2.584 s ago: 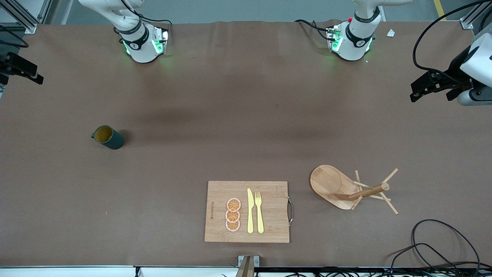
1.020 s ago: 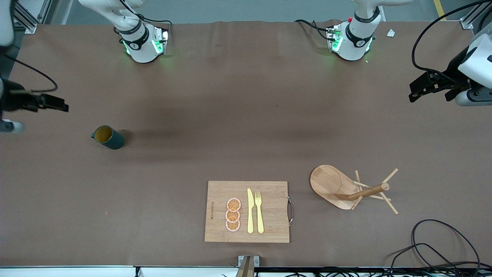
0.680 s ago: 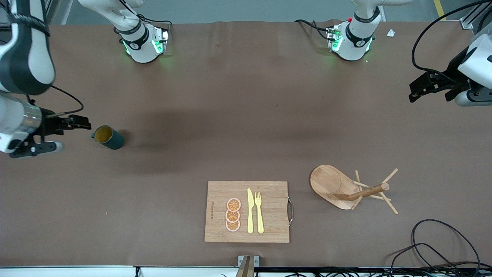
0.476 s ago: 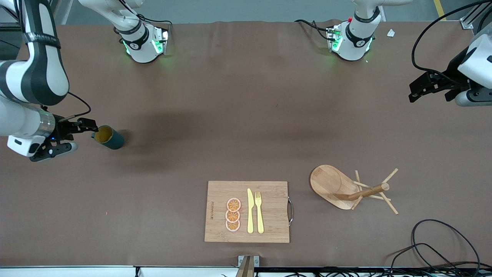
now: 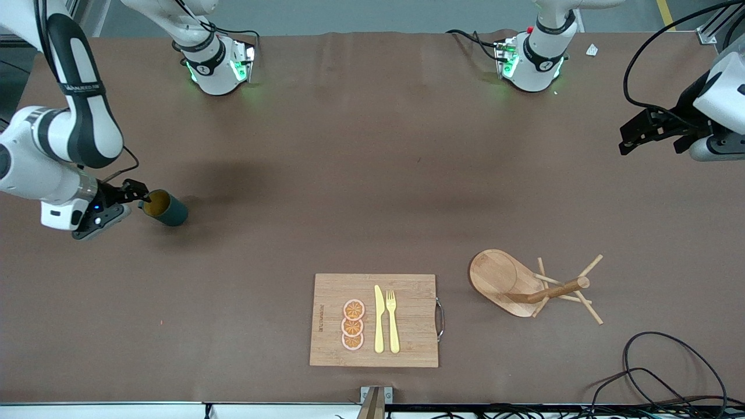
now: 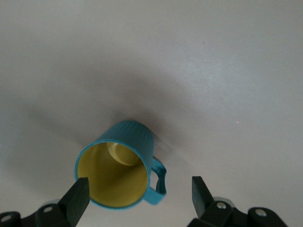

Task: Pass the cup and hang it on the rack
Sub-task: 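Reach the right gripper to the teal mug and grasp its rim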

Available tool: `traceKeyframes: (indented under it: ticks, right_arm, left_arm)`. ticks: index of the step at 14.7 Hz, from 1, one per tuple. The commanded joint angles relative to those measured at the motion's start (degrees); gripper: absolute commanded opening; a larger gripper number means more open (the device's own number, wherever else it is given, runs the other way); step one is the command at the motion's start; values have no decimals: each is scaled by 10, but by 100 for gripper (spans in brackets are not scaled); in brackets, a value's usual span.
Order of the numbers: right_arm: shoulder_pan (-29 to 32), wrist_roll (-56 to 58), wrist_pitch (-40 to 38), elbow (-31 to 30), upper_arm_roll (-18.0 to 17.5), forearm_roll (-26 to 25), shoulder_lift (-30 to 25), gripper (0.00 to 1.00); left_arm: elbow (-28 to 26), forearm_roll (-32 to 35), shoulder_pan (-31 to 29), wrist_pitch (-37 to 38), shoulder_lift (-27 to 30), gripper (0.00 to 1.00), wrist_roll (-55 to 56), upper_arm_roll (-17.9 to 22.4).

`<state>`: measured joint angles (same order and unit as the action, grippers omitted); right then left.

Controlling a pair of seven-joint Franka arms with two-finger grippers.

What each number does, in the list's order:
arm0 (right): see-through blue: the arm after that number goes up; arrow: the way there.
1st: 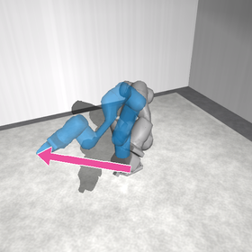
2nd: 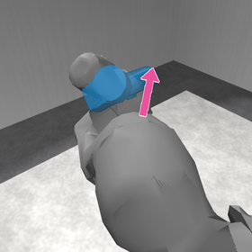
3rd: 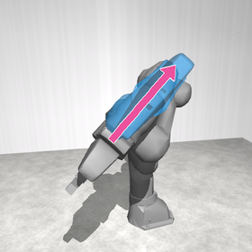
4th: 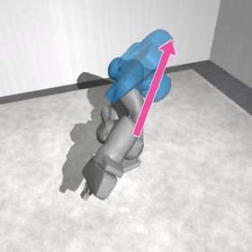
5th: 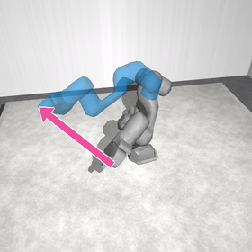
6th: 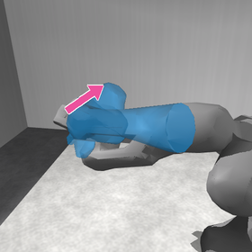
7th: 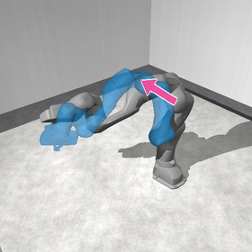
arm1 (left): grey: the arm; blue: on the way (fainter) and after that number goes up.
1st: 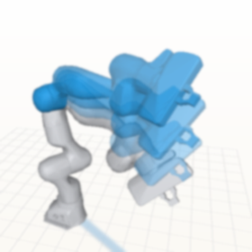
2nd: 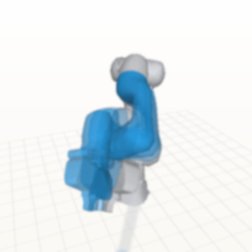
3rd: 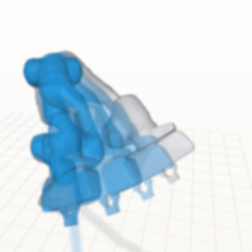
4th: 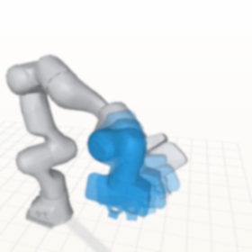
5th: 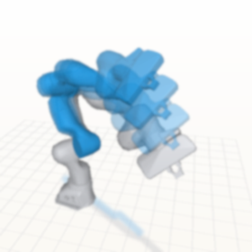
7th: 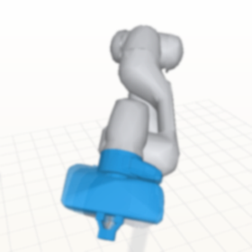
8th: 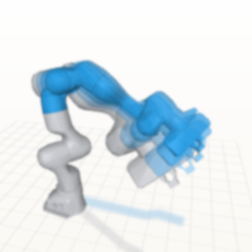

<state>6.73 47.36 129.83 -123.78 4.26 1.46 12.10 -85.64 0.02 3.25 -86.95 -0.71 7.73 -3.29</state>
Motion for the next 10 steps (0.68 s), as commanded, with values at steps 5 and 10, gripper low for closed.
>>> traceKeyframes:
  ticks: [5, 10]
  right_arm:
    - [5, 54, 74, -31, -6, 7, 45, 39]
    - [2, 49, 66, -30, -6, 7, 47, 0]
  left_arm:
    - [4, 10, 1, 0, -1, 100, -2, 0]
    - [3, 7, 0, 1, -1, 100, -2, 0]
